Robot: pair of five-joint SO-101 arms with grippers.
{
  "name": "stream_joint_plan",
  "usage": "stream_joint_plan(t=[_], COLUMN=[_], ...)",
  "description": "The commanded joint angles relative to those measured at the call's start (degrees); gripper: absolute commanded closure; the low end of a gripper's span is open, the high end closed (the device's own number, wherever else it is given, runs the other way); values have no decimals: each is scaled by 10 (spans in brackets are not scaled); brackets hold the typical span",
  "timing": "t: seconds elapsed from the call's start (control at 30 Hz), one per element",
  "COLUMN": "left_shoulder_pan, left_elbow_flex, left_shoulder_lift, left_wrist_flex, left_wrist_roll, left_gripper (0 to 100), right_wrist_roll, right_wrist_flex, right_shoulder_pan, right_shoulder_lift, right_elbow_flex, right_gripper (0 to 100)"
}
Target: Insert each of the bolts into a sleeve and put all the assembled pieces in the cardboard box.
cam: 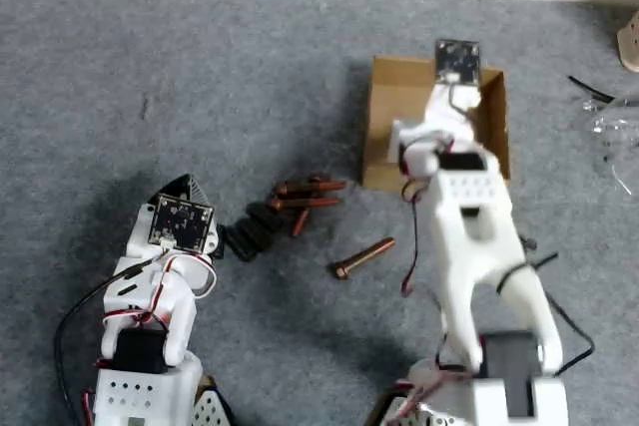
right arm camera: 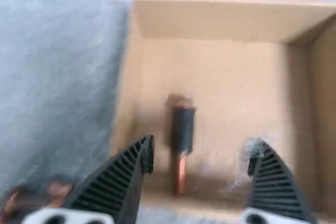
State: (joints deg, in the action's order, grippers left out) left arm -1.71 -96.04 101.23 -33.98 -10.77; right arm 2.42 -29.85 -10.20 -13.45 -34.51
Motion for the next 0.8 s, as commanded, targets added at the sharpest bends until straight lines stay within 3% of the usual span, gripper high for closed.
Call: stream_joint_plan(t=[0.0, 0.2, 0.37, 0.53, 0.63, 0.77], left_shoulder_pan=[-7, -8, -8, -48, -80, -84], left_elbow_flex=[-13, -13, -13, -13, -13, -13], left_shoulder_lift=[-3, -3, -3, 1, 2, -3], left_wrist_flex=[16, 16, 17, 17, 23, 33], left_wrist_roll=[1, 1, 1, 34, 67, 70], left_gripper=[993, 993, 993, 993, 993, 993], right_wrist_roll=[-32, -154, -174, -180, -225, -243], right_wrist_flex=[-3, -4, -4, -4, -2, -6], right_shoulder_pan=[-67, -189, -238, -253, -253, -260], right_shoulder_lift=[-129, -258, -272, -231, -188, -115], right_elbow_flex=[-65, -182, -232, -234, -232, -172], right_gripper=[743, 743, 743, 743, 743, 743])
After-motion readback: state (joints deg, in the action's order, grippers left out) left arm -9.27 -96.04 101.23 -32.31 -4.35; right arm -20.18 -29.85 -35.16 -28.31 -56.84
